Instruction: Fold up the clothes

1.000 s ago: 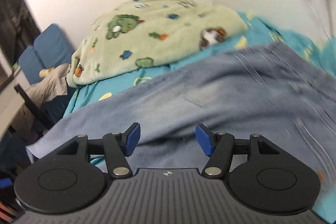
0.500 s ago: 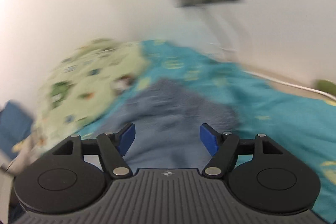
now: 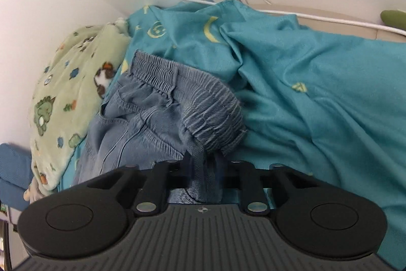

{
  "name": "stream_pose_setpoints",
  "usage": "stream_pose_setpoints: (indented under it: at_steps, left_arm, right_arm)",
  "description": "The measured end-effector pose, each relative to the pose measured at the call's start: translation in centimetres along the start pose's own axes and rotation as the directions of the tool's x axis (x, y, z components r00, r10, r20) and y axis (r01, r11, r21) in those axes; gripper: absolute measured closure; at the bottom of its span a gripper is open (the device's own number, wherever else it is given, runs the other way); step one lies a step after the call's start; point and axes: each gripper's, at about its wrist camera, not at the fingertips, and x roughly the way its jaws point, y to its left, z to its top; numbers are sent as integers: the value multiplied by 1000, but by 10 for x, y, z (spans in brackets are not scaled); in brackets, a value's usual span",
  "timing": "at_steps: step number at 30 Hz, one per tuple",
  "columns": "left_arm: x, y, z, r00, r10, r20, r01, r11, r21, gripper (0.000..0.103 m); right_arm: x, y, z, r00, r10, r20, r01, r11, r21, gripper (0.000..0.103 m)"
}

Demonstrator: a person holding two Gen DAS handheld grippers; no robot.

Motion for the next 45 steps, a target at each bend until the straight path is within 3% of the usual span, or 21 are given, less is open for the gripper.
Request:
stream_pose_setpoints:
  at_steps: [2, 6, 11, 17, 25, 30, 36, 40, 42, 43, 45]
  left_arm:
    - [-14, -1, -1, 1000, -11, 11, 11, 1000, -21, 102]
    - [-29, 9, -4, 1000, 14, 26, -13, 998, -66, 102]
    - [-17, 7, 14, 1000, 28, 12, -26, 993, -118, 102]
    - [28, -34, 58, 998, 64, 9, -61, 985, -160, 101]
    - [148, -88, 123, 983, 184, 1, -183, 976, -121, 101]
    - [241, -111, 150, 957, 291, -7, -291, 957, -15, 101]
    - [326, -99, 152, 905, 425, 2, -424, 903, 75, 100]
    - [331, -99, 149, 918, 397, 11, -393, 905, 162, 96]
    - [318, -100, 149, 933, 359, 12, -354, 915, 194, 85]
    - [306, -99, 147, 943, 331, 21, -329, 925, 188, 81]
    - [279, -92, 142, 962, 272, 21, -271, 950, 155, 65]
  right_arm:
    - [-21, 10, 2, 999, 11, 39, -10, 1000, -25, 94]
    - [-70, 16, 4, 983, 122, 135, -125, 992, 14, 96]
    - [-60, 29, 10, 995, 67, 68, -67, 998, 3, 96]
    - [-34, 113, 37, 993, 50, 111, -39, 995, -93, 96]
    - [81, 227, 84, 982, -4, 187, 50, 968, -244, 96]
    - [182, 251, 98, 975, -92, 202, 150, 944, -293, 97]
    - [281, 240, 92, 955, -205, 217, 269, 904, -332, 97]
    - [293, 234, 86, 951, -207, 231, 284, 880, -380, 94]
    - [289, 234, 89, 956, -197, 216, 270, 880, -390, 92]
    - [285, 234, 90, 959, -188, 210, 259, 883, -392, 88]
    - [274, 234, 89, 965, -165, 205, 236, 888, -395, 76]
